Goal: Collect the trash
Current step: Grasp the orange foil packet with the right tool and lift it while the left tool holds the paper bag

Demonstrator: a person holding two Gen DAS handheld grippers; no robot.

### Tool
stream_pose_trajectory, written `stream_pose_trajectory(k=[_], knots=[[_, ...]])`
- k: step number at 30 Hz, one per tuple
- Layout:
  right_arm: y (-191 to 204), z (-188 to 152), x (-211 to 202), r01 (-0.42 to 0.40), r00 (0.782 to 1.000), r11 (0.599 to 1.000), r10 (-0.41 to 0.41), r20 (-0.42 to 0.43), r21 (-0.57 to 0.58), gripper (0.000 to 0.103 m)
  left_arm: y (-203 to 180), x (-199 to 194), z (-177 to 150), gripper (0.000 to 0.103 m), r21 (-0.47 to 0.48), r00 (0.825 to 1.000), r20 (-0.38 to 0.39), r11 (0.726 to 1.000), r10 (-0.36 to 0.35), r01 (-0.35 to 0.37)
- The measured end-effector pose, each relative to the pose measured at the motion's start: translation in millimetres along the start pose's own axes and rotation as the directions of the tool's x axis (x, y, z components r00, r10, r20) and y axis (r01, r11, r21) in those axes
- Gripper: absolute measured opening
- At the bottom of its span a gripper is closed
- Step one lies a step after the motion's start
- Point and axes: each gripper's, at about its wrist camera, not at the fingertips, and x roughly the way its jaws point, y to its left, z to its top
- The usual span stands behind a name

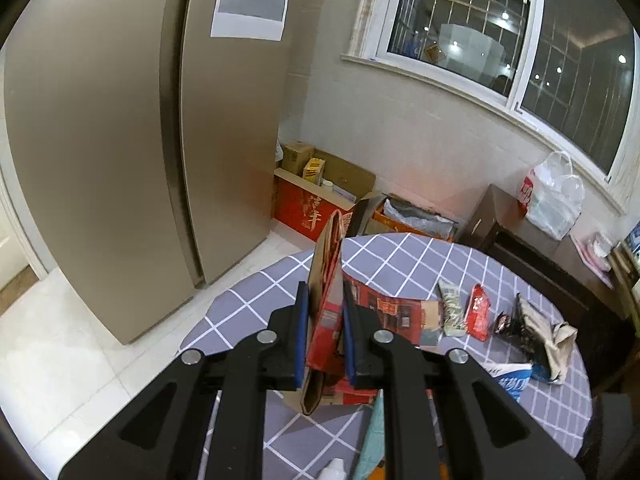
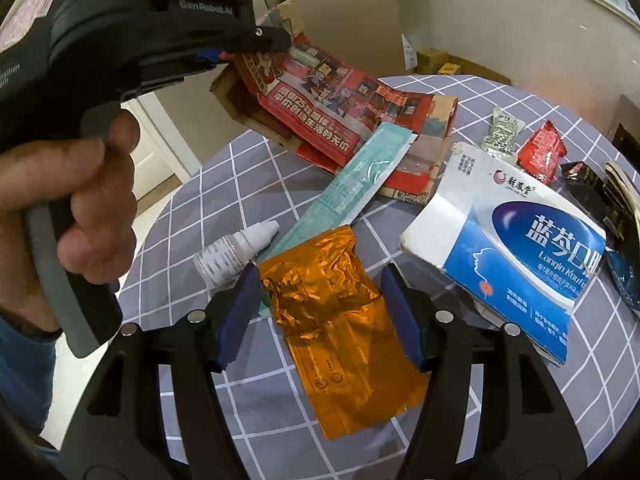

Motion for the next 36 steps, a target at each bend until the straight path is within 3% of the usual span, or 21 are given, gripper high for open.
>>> stream_pose_trajectory(k=[13,21,29,36], knots=[[-12,-12,-50,-0.064,0.993,0.995,0.055,0.104,0.082,0.057,-13,-31,25,0.014,-0.026,0.994,0.091,0.998,-0.052,0.055],[-45,-22,-109,-0.142,0.965,0.966,0.086,0.248,0.215,0.057,-43,-51,35,0.014,0.013,0.988,0.116,0.994,-0.105,0.104],[-98,-45,-178,-0.086,0.934,0.933,-0.047,0.355,0.350,0.058,-104,-61,23,0.014,0.107,0.976,0.091,0.976,-0.197,0.187],[-149,-94,-246,-0.030,0.888,0.868,-0.204,0.411,0.496,0.058,-168,-63,-4,0.014,0.190,0.958,0.031,0.943,-0.285,0.274]])
